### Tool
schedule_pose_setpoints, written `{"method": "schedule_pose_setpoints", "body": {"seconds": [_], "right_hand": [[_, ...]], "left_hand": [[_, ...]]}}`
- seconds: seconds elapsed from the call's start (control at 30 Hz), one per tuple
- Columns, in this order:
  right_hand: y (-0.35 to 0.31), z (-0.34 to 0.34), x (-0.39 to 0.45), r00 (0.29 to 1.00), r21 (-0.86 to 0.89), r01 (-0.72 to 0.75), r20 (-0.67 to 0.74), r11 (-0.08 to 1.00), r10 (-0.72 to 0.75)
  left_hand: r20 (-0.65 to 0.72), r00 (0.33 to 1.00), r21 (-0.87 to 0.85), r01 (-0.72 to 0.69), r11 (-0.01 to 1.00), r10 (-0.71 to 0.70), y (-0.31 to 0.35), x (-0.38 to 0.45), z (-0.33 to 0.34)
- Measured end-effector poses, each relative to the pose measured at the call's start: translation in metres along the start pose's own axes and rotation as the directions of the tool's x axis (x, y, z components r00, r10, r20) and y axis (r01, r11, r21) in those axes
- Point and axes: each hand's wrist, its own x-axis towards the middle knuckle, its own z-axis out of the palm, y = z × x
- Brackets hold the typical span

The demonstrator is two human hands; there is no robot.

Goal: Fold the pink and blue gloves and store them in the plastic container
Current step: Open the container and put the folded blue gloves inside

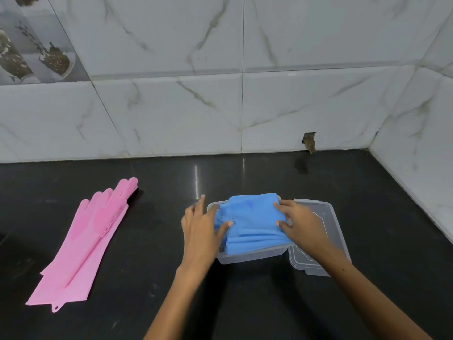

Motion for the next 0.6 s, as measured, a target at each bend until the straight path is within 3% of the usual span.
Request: {"method": "schedule_pose_setpoints", "body": {"seconds": [0.07, 0.13, 0.2, 0.33, 0.4, 0.5, 0.6], "right_hand": [[0.000, 0.003, 0.000, 1.000, -0.036, 0.011, -0.018, 0.999, -0.011], [-0.001, 0.004, 0.000, 0.999, -0.073, 0.021, -0.026, 0.997, -0.023], [-0.003, 0.004, -0.001, 0.999, -0.103, 0.040, -0.029, 0.994, -0.043], [-0.005, 0.004, -0.005, 0.994, -0.264, 0.111, 0.018, 0.958, -0.110], [-0.003, 0.002, -0.004, 0.977, -0.358, 0.215, 0.090, 0.909, -0.195], [0.007, -0.008, 0.005, 0.892, -0.338, 0.433, 0.297, 0.836, -0.342], [0.015, -0.016, 0.016, 0.801, -0.270, 0.508, 0.496, 0.818, -0.334]], "left_hand": [[0.019, 0.985, 0.127, -0.174, 0.977, 0.173, 0.010, 0.006, 0.001], [0.202, 0.929, 0.118, -0.337, 0.934, 0.310, 0.020, 0.011, 0.009], [0.382, 0.860, 0.151, -0.419, 0.895, 0.338, 0.023, 0.014, 0.018], [0.495, 0.820, 0.192, -0.426, 0.884, 0.288, 0.016, 0.018, 0.030], [0.520, 0.808, 0.200, -0.431, 0.880, 0.277, 0.014, 0.019, 0.033], [0.557, 0.791, 0.179, -0.412, 0.893, 0.254, 0.012, 0.021, 0.038], [0.572, 0.782, 0.181, -0.413, 0.893, 0.246, 0.011, 0.022, 0.042]]}}
